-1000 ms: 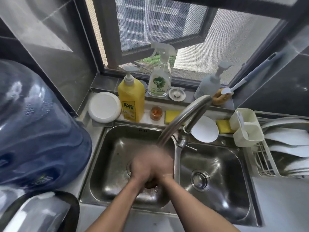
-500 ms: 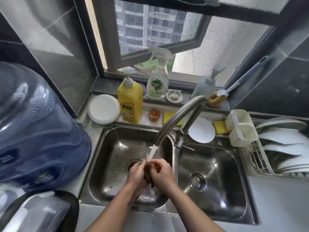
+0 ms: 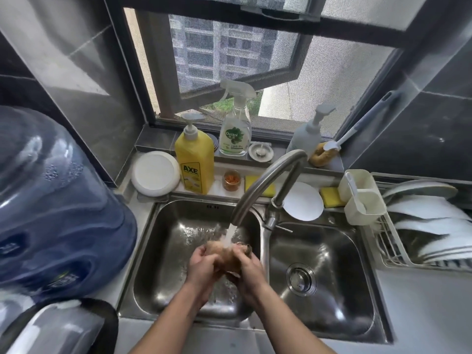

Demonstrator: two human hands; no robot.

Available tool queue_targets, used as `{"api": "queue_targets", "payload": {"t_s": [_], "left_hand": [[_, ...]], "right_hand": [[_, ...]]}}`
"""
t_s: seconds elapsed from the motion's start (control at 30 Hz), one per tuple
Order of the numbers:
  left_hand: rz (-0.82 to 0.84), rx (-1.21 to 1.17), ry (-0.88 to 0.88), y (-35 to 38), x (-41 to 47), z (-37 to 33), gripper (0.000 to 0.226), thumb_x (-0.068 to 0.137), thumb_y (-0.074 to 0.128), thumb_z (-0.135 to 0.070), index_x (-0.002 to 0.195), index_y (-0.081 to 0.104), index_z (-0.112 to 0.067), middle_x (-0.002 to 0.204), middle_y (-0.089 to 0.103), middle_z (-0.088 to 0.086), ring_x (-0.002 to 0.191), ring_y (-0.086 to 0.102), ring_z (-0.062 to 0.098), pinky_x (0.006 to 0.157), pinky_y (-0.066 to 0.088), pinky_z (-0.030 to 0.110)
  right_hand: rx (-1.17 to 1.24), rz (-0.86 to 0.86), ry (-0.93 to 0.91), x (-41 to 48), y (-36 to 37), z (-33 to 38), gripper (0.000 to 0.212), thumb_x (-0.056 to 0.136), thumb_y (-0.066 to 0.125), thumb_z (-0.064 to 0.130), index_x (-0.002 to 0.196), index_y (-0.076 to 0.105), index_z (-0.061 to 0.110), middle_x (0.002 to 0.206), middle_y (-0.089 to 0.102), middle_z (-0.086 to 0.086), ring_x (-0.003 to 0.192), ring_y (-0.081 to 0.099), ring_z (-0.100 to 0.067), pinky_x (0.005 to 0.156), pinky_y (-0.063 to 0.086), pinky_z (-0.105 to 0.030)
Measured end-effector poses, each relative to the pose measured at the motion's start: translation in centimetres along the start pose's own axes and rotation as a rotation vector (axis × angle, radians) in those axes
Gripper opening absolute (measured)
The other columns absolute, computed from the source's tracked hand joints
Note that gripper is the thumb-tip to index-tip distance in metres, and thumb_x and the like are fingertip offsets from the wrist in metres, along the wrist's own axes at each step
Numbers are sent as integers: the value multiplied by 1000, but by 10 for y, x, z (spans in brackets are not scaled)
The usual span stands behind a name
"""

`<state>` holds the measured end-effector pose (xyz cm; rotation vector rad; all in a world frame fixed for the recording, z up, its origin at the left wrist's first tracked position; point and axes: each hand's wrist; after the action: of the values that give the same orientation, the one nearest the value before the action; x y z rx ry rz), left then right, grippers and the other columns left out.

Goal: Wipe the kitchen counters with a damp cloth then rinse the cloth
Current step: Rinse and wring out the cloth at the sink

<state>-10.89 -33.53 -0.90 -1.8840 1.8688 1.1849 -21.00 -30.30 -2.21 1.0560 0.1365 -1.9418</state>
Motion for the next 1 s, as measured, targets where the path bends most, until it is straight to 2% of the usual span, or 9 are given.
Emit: {"api": "queue_targets", "payload": {"t_s": [0.03, 0.13, 0.27, 0.4, 0.47, 0.63, 0.73, 0.83, 1.0], "left_hand": [[-37, 61, 18, -3, 1, -1, 29, 78, 51, 12, 99, 60, -5, 81, 64, 19, 67, 61, 25, 57, 50, 30], [-172, 224, 36, -9, 8, -4, 10, 84, 64, -17, 83, 70, -8, 78, 68, 15, 70, 64, 26, 63, 52, 36], [-317, 509, 120, -2, 26, 6, 59, 88, 46, -63, 80, 71, -11, 82, 73, 11, 80, 69, 30, 78, 58, 43], [-405, 648, 278, 9, 32, 7, 56, 102, 38, -47, 76, 69, -7, 79, 72, 16, 82, 67, 36, 74, 52, 42], [-306, 495, 271, 17, 31, 9, 54, 103, 41, -43, 69, 65, -7, 67, 70, 10, 74, 67, 33, 69, 53, 39], [-108, 269, 126, 25, 23, 11, 44, 102, 42, -48, 101, 68, -13, 90, 73, 4, 90, 68, 21, 87, 54, 40], [-111, 236, 184, 23, 20, 8, 50, 103, 40, -46, 77, 62, -10, 72, 65, 8, 71, 63, 18, 64, 52, 32], [-128, 284, 277, 21, 16, 2, 53, 102, 42, -40, 54, 41, -19, 51, 44, -2, 50, 43, 11, 46, 36, 23], [-417, 343, 319, 13, 34, 5, 59, 103, 47, -36, 50, 40, -12, 47, 43, -2, 49, 42, 17, 51, 38, 32]], "right_hand": [[-14, -24, -61, 2, -1, -1, 3, 90, 65, 14, 91, 64, 11, 78, 65, -11, 66, 60, -21, 55, 49, -27], [-258, -106, -292, 8, 2, -1, 18, 88, 70, 20, 79, 58, 10, 67, 58, -2, 60, 53, -13, 51, 44, -25], [-405, -174, -468, 0, 19, 8, 40, 95, 59, 29, 58, 47, 18, 46, 44, 12, 47, 38, 0, 48, 33, -17], [-492, -188, -609, -7, 32, 2, 44, 98, 51, 34, 56, 50, 21, 47, 50, 10, 47, 40, 0, 49, 35, -24], [-523, -210, -620, -2, 33, -6, 38, 99, 48, 38, 64, 62, 31, 59, 63, 10, 56, 55, -2, 56, 45, -29], [-580, -217, -615, 24, 30, -4, 28, 97, 54, 27, 71, 65, 28, 66, 67, 7, 62, 61, -7, 60, 48, -34], [-639, -255, -516, 37, 25, 3, 40, 95, 57, 23, 55, 54, 26, 53, 56, 10, 53, 50, -6, 54, 40, -29], [-611, -240, -463, 39, 18, 8, 50, 94, 59, 25, 46, 46, 18, 42, 49, 12, 43, 42, 0, 49, 33, -25], [-379, -175, -649, 7, 14, 5, 47, 91, 54, 35, 47, 43, 23, 45, 39, 11, 47, 34, -1, 48, 29, -21]]}}
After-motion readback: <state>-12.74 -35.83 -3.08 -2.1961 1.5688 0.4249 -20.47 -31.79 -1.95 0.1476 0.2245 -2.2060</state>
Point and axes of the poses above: each hand's wrist, its own x-axis towards the middle knuckle, its own y-axis out of the palm, z = x × y
